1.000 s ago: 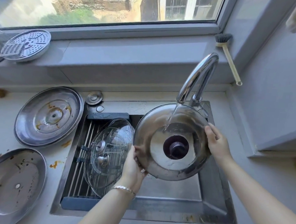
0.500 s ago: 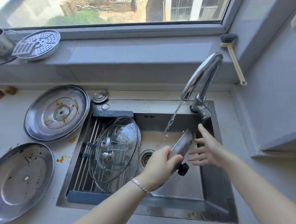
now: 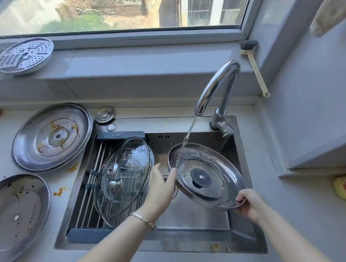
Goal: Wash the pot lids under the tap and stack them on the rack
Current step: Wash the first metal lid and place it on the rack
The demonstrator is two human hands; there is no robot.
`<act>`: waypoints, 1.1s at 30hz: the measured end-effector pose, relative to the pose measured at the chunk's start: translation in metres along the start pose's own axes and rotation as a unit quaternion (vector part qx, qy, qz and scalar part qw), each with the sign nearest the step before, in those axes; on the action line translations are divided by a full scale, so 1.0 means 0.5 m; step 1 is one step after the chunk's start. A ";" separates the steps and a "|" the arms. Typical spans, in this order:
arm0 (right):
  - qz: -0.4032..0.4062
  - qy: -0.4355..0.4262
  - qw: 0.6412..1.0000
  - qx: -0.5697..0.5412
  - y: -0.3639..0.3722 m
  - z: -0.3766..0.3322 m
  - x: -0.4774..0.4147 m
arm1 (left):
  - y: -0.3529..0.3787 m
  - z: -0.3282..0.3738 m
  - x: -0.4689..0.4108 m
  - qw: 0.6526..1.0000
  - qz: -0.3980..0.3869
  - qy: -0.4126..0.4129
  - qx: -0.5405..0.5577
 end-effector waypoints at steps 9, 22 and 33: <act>-0.130 -0.057 0.984 -0.111 0.082 0.021 -0.008 | -0.034 -0.027 -0.038 0.957 -0.015 -0.093 0.276; -0.037 -0.264 0.923 0.277 0.036 -0.177 0.074 | 0.058 -0.089 -0.027 0.904 0.028 -0.243 0.350; -0.026 -0.261 0.965 -0.024 0.169 -0.265 -0.002 | -0.054 -0.056 -0.043 0.989 0.140 -0.025 0.049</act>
Point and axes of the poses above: each hand's wrist, its own x-axis away from the middle knuckle, its own y-axis out of the palm, z = x × y, the point moved 4 cm from there along -x, towards the middle knuckle, and after that the axes turned 1 degree about x, right-handed, at the moved point
